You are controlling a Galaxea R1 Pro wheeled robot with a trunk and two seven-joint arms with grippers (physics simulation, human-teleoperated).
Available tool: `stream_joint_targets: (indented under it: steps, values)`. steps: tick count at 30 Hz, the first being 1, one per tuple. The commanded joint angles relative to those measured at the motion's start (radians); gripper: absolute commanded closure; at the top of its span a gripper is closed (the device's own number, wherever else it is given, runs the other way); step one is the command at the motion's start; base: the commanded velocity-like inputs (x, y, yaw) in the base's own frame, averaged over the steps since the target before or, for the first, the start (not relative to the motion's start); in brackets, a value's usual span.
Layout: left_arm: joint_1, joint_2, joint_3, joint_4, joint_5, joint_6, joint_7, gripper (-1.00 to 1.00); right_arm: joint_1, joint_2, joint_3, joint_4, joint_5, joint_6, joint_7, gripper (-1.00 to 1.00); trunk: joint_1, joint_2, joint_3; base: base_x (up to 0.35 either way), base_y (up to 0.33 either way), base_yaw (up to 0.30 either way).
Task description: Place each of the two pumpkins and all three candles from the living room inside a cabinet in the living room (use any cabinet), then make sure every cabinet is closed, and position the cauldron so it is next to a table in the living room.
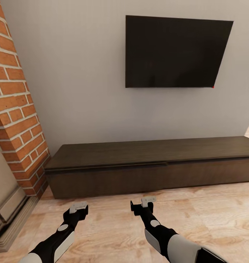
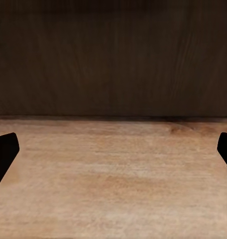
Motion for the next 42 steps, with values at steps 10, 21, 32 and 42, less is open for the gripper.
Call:
stream_joint_targets:
  steps: [10,21,32,42]
  values:
    - [-0.001,0.001,-0.013,0.002,0.052,0.059,0.006,-1.0,-0.001,0.001,0.003,0.0,-0.007,0.138,-0.006,-1.0,-0.005,0.002,0.038,0.0,0.0,0.0]
    - [-0.001,0.001,-0.012,0.004,0.069,0.127,0.006,-1.0,-0.001,0.001,0.0,-0.001,-0.008,0.269,-0.008,-1.0,-0.01,0.005,0.08,0.0,0.0,0.0]
    - [-0.001,0.001,-0.011,0.003,0.087,0.131,0.007,-1.0,-0.001,0.002,-0.004,-0.001,-0.008,0.354,-0.007,-1.0,-0.047,0.073,0.116,0.0,0.0,0.0]
    - [0.0,-0.001,-0.013,0.001,0.121,0.132,0.006,-1.0,-0.001,0.0,-0.004,-0.001,-0.008,0.41,-0.005,-1.0,-0.07,0.115,0.135,0.0,0.0,0.0]
